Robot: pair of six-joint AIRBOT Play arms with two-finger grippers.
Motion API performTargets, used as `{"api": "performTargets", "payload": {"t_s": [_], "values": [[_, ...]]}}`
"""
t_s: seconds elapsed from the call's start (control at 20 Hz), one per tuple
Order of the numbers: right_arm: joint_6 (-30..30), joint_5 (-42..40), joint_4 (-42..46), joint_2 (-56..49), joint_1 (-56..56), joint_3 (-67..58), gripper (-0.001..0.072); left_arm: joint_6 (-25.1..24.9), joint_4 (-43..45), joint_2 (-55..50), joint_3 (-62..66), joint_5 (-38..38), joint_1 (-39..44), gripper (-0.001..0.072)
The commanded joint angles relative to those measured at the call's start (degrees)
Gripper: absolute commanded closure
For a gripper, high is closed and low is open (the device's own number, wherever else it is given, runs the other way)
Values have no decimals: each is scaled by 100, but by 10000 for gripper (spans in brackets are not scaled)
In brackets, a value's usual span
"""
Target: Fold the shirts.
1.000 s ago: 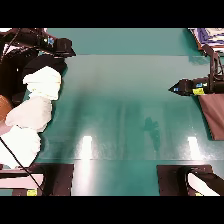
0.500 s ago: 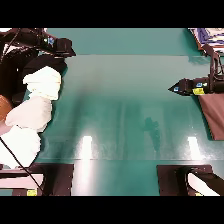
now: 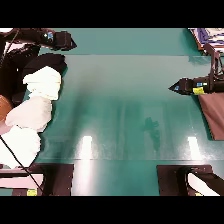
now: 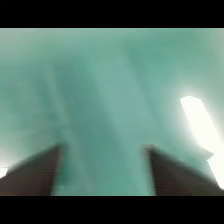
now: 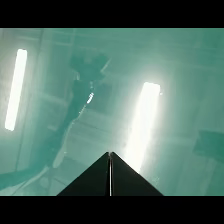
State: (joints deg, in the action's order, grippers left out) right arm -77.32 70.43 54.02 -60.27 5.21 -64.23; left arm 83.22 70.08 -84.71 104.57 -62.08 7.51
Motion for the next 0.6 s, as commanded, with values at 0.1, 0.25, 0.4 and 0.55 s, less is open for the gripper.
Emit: {"api": "performTargets", "payload": {"t_s": [0.1, 0.25, 0.4, 0.55], "values": [[-4, 46, -15, 4, 2, -7, 693, 813, 1847, -490, 9, 1029, -573, 41], [-4, 39, -13, 4, 2, -4, 693, 835, 1768, -1108, 87, 1069, -1217, 41], [-4, 2, -11, 2, 2, -4, 694, 798, 1604, -1663, 90, 1349, -1633, 41], [-4, 2, -9, 0, 2, -4, 693, 715, 1604, -2184, 90, 1517, -1858, 41]]}}
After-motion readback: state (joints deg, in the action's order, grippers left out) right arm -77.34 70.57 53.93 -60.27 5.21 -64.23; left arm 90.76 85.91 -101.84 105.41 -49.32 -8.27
